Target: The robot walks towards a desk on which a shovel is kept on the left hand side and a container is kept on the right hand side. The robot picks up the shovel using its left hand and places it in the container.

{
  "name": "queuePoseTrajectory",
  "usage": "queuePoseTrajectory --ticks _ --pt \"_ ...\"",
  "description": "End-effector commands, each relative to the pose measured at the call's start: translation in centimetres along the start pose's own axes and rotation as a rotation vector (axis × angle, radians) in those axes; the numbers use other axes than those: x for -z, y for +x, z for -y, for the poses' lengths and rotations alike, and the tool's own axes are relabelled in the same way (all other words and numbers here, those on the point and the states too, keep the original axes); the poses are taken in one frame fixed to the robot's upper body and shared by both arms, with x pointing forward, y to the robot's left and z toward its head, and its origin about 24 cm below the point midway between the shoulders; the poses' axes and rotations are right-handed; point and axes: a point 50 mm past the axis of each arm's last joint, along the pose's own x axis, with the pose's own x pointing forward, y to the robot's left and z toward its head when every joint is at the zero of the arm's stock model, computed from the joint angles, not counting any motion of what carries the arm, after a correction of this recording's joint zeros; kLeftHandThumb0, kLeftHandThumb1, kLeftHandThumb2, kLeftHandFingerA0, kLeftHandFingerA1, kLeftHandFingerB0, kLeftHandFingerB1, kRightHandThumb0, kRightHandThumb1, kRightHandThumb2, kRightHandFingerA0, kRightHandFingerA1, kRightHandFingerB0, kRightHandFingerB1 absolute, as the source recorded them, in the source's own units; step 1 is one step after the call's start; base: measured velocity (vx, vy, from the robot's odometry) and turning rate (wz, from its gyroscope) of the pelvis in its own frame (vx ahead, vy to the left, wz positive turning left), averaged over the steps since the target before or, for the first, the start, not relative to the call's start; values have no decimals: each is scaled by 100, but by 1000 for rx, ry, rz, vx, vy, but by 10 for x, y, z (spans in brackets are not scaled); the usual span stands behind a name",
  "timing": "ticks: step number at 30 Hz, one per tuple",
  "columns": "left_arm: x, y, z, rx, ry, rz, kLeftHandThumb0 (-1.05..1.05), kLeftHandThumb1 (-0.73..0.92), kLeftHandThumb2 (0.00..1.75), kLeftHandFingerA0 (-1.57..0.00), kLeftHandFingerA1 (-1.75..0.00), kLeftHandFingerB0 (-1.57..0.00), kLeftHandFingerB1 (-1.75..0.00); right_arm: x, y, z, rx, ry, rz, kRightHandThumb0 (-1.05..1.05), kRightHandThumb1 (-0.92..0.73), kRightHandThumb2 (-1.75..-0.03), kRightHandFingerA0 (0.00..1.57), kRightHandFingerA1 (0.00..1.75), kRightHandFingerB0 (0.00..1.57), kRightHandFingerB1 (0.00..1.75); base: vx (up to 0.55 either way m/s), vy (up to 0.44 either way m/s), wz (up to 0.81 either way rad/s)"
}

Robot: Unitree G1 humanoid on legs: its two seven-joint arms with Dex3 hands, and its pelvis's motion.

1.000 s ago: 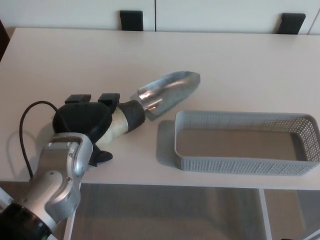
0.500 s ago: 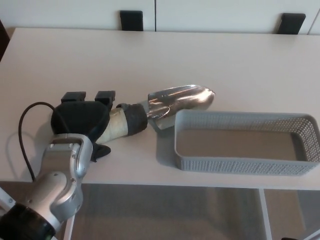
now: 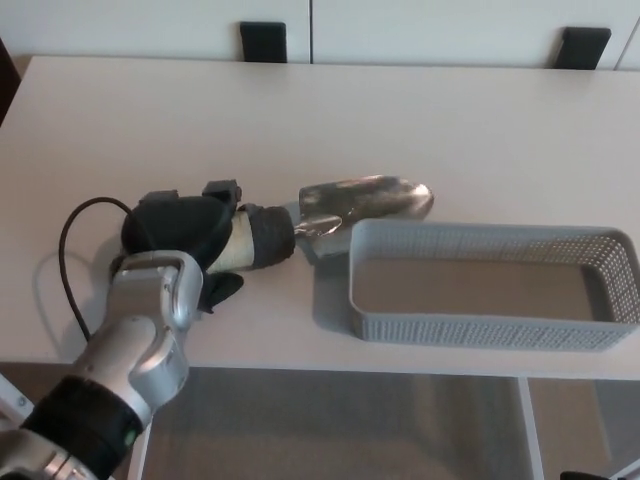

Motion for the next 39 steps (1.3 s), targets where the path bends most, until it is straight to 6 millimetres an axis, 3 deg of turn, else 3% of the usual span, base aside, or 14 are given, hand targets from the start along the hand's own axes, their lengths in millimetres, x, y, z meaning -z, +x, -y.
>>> queuePoseTrajectory --ticks 1,3,4,5,8,10,15,16,28,34,35,36,38,39 --pt "9 2 38 321 -267 92 -27 81 64 -79 -48 -41 -34 -6 0 4 -16 -39 20 -30 -66 -59 58 52 45 44 0 0 0" --pt "12 2 42 352 -259 139 -18 86 65 -96 -96 -69 -51 -9 2 5 -11 -30 20 -30 -65 -59 60 51 46 45 0 0 0" --pt "12 3 42 336 -239 142 -20 83 64 -85 -113 -68 -56 -10 3 5 -9 -18 21 -30 -65 -59 60 52 46 45 0 0 0" --pt "12 2 45 315 -251 144 -32 78 71 -61 -140 -45 -98 -10 3 5 -10 -19 22 -30 -65 -59 60 53 46 45 0 0 0" --pt "14 0 46 259 -293 164 -21 88 60 -36 -168 -33 -125 -10 4 6 -10 -40 20 -31 -65 -59 62 52 47 45 0 0 0" --pt "13 1 42 218 -324 156 -23 91 59 -39 -150 -38 -106 -11 4 8 -5 -39 24 -31 -64 -59 64 53 48 45 0 0 0" --pt "18 3 34 182 -525 86 -22 91 61 -56 -163 -44 -108 -9 3 9 -20 -29 26 -32 -64 -59 64 53 47 44 0 0 0" --pt "20 3 32 157 -605 73 -35 79 77 -67 -138 -56 -90 -7 2 9 -22 -33 20 -33 -63 -58 65 52 48 44 0 0 0" --pt "21 4 9 -40 -1052 34 -18 84 61 -61 -160 -56 -83 -7 2 7 -21 -33 10 -31 -65 -59 63 52 50 45 0 0 0" --pt "3 1 -11 -102 -1103 122 -21 87 57 -60 -168 -50 -101 -10 3 9 -27 -48 22 -31 -66 -59 62 53 49 45 0 0 0" --pt "-2 -1 -17 -112 -1101 148 -34 76 72 -76 -147 -58 -92 -10 3 10 -25 -51 20 -31 -65 -59 63 53 48 45 0 0 0" --pt "-9 -3 -24 -119 -1067 180 -24 84 63 -65 -161 -62 -75 -11 5 10 -19 -48 20 -31 -65 -59 64 54 49 46 0 0 0" --pt "-18 -7 -32 -122 -984 239 -25 83 66 -70 -159 -66 -84 -11 5 11 -22 -56 21 -32 -65 -59 65 54 49 45 0 0 0" --pt "-24 -10 -36 -120 -961 269 -26 82 66 -70 -152 -66 -60 -11 6 11 -23 -61 19 -33 -65 -59 66 53 50 45 0 0 0"
